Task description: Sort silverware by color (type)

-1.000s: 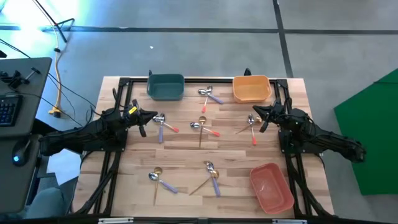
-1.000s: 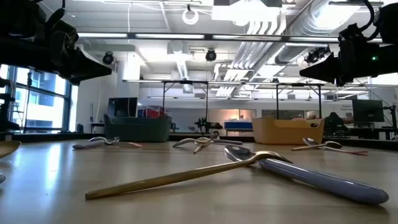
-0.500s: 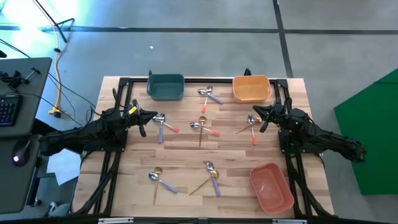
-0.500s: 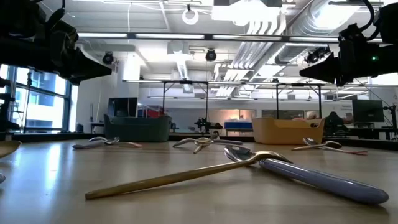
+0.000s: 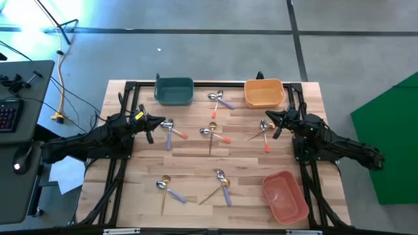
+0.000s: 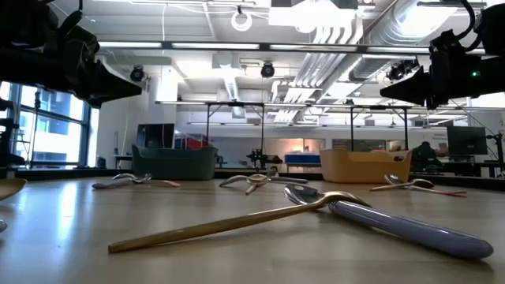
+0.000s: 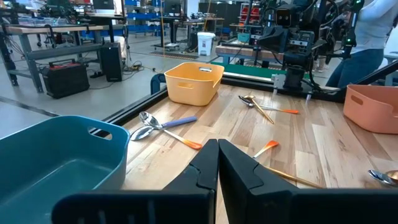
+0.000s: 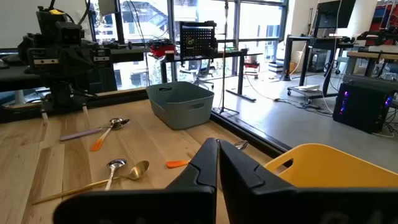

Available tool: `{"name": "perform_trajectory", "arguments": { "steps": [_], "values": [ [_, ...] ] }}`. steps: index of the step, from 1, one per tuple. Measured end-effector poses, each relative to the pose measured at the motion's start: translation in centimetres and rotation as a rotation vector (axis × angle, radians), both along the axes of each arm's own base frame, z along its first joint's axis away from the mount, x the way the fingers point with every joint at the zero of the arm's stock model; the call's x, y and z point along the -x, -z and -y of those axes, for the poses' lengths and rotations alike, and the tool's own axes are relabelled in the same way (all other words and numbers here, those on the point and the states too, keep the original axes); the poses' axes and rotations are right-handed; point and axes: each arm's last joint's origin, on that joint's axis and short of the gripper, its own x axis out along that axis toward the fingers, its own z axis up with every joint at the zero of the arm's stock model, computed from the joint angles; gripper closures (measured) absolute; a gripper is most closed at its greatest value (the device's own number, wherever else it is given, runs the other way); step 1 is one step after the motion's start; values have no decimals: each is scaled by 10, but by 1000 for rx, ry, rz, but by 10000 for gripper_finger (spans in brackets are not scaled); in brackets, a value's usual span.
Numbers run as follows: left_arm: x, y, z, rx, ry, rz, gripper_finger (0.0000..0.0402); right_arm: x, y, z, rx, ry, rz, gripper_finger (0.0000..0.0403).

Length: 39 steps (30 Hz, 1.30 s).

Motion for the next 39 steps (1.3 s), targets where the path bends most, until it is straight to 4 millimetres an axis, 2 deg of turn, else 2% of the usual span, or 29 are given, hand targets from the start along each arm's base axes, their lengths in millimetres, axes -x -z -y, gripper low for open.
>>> {"name": "perform_trajectory", "arguments": {
  "steps": [30,39],
  "values": [
    [0,0,0,0,0,1,398,0,0,0,0,0,0,402],
    [0,-4,0,10,13,52,398,0,-2,0,8,14,22,402]
  ]
}}
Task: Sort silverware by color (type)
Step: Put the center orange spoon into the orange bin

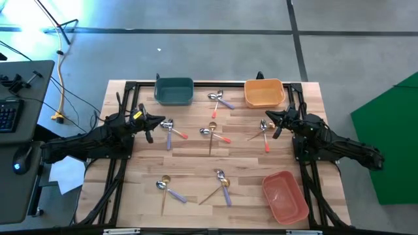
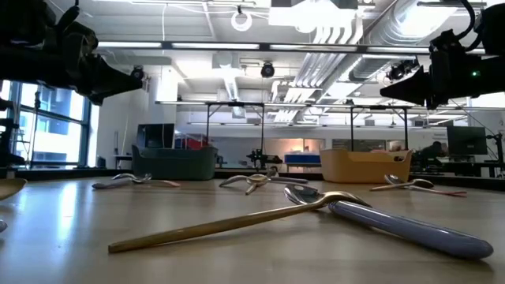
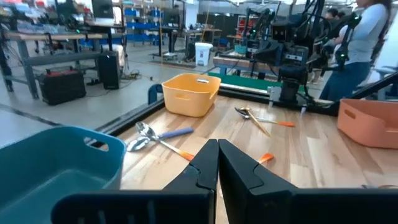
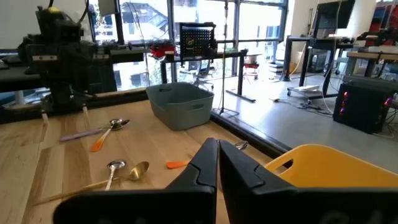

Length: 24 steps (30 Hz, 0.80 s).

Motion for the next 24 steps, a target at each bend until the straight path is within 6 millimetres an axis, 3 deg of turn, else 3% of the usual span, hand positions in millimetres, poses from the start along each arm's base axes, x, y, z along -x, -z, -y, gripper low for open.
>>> {"name": "perform_trajectory", "arguments": {
  "steps": [5,14,18,24],
  "values": [
    [0,3,1,72,18,-8,398,2,-13,1,48,35,130,402],
    [-1,6,1,124,33,-26,401,8,-42,-6,164,-98,423,402],
    [-2,8,0,145,8,-34,401,6,-51,-9,180,-209,421,402],
    [-4,11,0,163,20,-71,401,-6,-66,-4,112,-224,364,402]
  ]
}}
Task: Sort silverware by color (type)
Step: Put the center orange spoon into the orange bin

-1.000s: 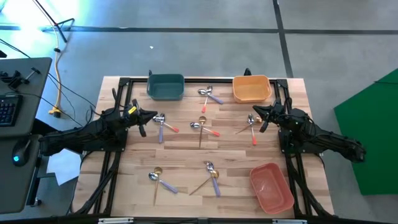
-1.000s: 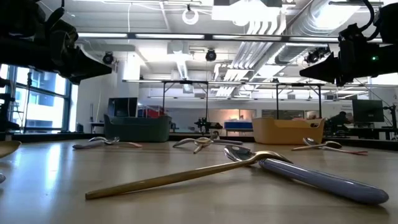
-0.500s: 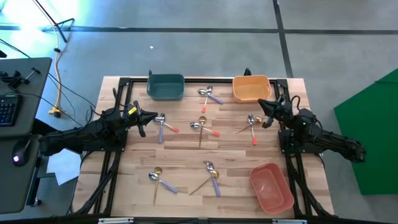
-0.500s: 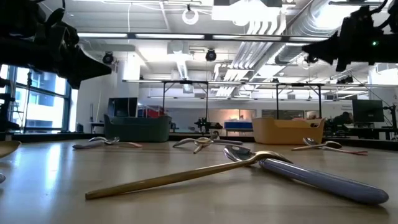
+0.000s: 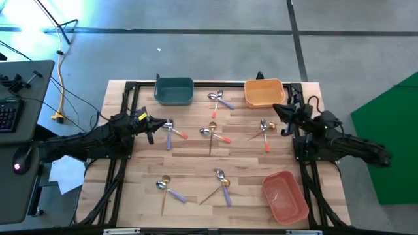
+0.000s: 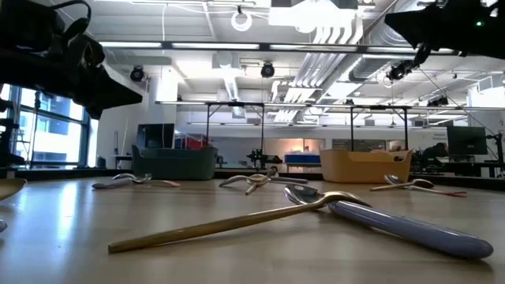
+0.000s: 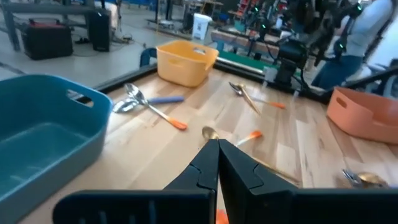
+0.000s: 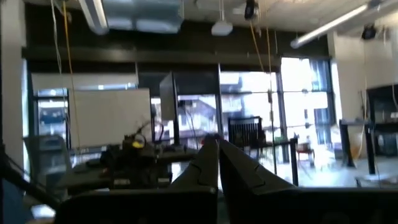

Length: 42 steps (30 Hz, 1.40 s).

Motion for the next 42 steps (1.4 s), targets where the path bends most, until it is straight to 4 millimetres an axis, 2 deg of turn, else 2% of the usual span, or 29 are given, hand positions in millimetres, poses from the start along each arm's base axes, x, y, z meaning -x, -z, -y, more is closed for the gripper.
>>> {"name": "perform_trajectory", "arguments": {
  "steps": [6,14,20,23,27,33,38,42],
  "values": [
    [-3,4,2,10,79,-43,401,-32,-14,7,-26,-35,-162,402],
    [-4,5,2,-16,97,-67,401,-90,-41,14,-34,-102,-293,402],
    [-4,5,3,-9,136,-59,401,-130,-47,18,-114,-158,-389,399],
    [-5,5,4,-2,188,-53,401,-146,-46,21,-163,-164,-479,379],
    [-6,4,5,15,225,-38,401,-164,-37,26,-245,-163,-615,330],
    [-6,6,2,-2,147,-74,401,-192,-14,33,-352,-149,-806,262],
    [-8,7,1,-8,124,-79,401,-217,17,34,-474,-102,-965,254],
    [-8,6,1,-9,117,-69,401,-238,41,26,-523,-112,-1092,253]
  ]
}}
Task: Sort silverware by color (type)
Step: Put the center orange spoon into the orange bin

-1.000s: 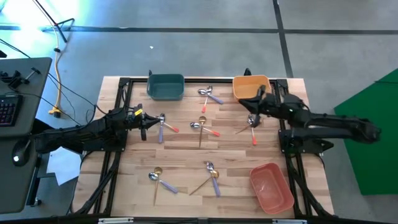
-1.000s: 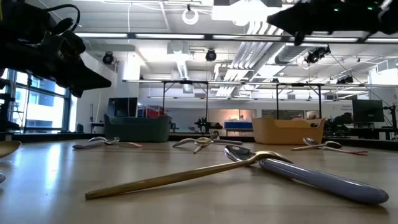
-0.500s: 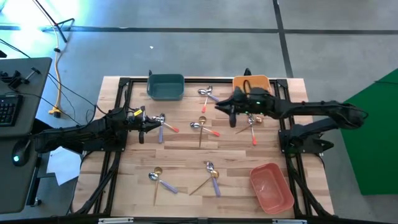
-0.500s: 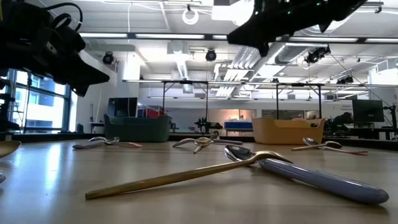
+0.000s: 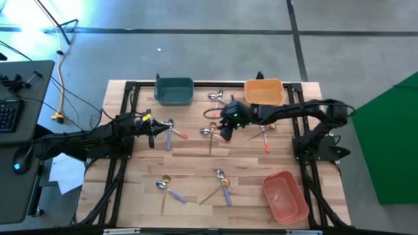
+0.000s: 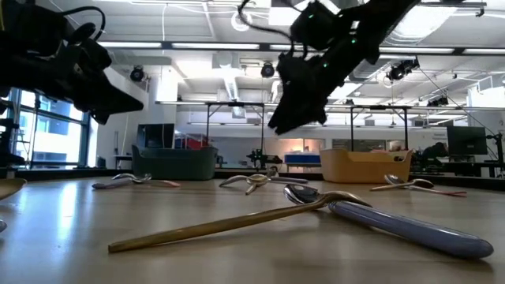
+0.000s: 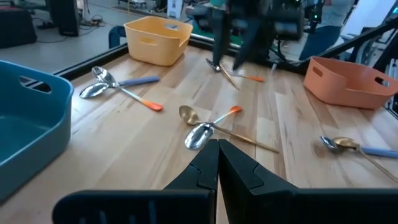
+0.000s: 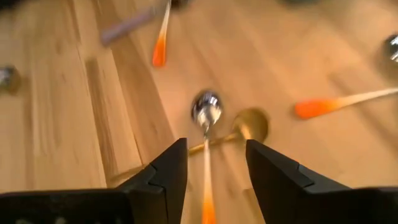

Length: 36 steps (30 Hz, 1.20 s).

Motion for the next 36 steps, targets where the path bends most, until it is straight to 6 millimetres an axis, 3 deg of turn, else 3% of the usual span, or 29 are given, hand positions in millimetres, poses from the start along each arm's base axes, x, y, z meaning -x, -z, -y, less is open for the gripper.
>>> {"name": "perform_trajectory", "arguments": {
  "steps": [8,13,21,29,34,36],
  "values": [
    [0,-2,-1,-11,-23,15,401,-41,28,-13,0,-78,-248,254],
    [0,-1,-2,-20,-68,9,401,-55,41,-12,26,-110,-348,254],
    [0,-3,-2,-38,-70,24,401,-59,58,4,46,-123,-417,285],
    [0,-4,-2,-45,-70,33,401,-58,58,11,25,-200,-401,391],
    [0,-4,-2,-45,-70,33,401,-56,53,9,1,-264,-446,391],
    [0,-4,-2,-44,-70,33,401,-57,42,8,8,-313,-445,396]
  ]
}}
